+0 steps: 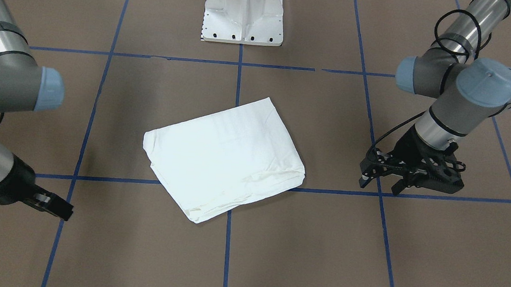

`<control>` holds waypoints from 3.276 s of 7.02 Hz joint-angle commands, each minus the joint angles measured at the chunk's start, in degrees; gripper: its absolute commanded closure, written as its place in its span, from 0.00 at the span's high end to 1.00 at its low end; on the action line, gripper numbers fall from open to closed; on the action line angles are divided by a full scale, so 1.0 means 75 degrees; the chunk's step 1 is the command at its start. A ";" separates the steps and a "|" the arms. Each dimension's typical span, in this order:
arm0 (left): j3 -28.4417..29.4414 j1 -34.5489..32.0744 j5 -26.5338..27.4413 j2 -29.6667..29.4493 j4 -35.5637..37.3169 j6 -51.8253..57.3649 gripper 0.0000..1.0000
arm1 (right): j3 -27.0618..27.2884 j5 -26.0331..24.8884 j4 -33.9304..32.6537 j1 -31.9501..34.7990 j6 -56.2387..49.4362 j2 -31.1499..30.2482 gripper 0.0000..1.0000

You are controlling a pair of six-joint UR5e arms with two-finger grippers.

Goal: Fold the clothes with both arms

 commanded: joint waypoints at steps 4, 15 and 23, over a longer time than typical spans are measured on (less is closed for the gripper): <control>-0.0202 -0.2790 -0.1400 0.2242 0.0071 0.5130 1.00 | 0.1880 0.0311 -0.1514 0.2136 -0.6083 -0.3326 1.00; -0.0448 -0.4412 -0.1447 0.3181 0.1443 0.6425 1.00 | 0.3299 0.0841 -0.1490 0.2642 -0.6898 -0.5126 1.00; -0.1304 -0.4377 -0.2080 0.3945 0.1454 0.6401 1.00 | 0.3323 0.0841 -0.1501 0.2642 -0.6665 -0.5126 1.00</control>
